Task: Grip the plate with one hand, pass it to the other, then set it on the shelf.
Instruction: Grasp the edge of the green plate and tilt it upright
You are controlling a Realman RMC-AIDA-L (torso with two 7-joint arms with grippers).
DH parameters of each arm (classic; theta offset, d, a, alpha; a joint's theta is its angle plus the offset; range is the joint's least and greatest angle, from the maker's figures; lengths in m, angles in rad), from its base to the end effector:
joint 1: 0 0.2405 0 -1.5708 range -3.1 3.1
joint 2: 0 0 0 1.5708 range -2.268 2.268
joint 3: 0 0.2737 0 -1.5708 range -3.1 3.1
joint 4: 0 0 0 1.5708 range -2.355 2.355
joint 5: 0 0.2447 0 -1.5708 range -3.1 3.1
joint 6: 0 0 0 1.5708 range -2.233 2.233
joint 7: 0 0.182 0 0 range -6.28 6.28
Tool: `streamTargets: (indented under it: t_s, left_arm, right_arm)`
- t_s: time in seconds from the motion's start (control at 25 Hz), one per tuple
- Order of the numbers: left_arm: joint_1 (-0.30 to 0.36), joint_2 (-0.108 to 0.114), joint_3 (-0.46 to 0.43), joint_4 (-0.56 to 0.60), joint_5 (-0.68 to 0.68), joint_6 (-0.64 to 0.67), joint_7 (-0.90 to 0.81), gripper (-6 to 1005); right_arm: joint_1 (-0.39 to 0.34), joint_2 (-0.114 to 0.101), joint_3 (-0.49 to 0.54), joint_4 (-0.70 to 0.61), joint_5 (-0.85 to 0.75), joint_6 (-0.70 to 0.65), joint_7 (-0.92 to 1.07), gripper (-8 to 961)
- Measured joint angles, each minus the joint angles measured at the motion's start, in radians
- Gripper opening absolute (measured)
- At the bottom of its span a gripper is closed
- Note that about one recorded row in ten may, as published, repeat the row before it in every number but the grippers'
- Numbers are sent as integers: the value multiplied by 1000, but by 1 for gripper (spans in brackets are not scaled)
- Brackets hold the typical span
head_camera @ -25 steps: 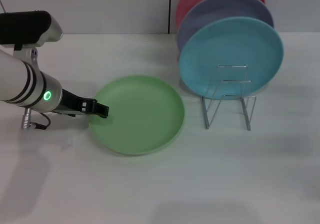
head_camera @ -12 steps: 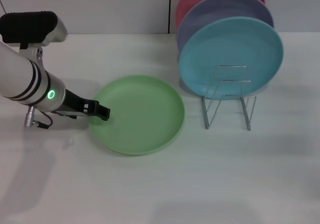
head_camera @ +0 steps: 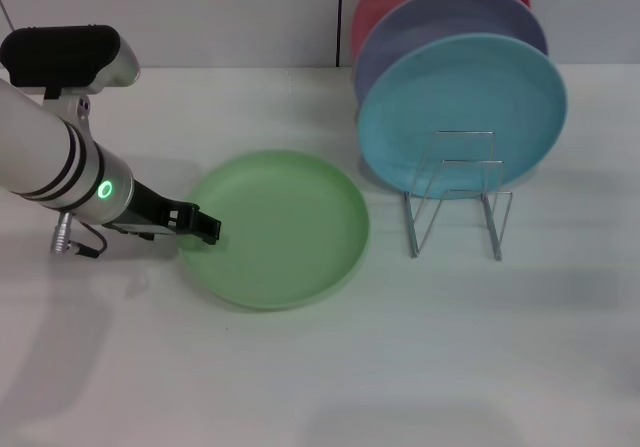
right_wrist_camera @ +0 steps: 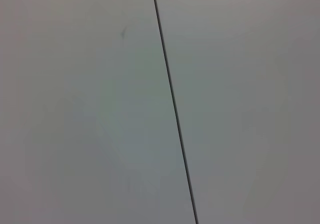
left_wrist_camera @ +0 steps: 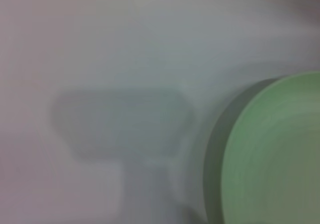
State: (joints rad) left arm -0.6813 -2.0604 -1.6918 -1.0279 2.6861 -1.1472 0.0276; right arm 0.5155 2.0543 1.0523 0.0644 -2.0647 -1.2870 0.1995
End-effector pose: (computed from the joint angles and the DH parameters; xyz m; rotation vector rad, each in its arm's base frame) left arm -0.2420 0.4588 -0.0688 -2.0556 -1.4216 0.2707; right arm 0.3866 0.4082 0.0523 -1.1546 0.5461 0.7899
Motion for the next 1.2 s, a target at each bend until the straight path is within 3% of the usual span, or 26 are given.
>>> streamTargets:
  t_s: [1.04, 1.2]
  left_arm:
    - [-29, 1, 8, 31, 5, -22, 14, 697]
    - [-32, 1, 8, 31, 10, -26, 15, 440]
  right_arm:
    - [0, 0, 0, 5, 0, 0, 0, 453]
    - [0, 0, 0, 5, 0, 0, 0, 453]
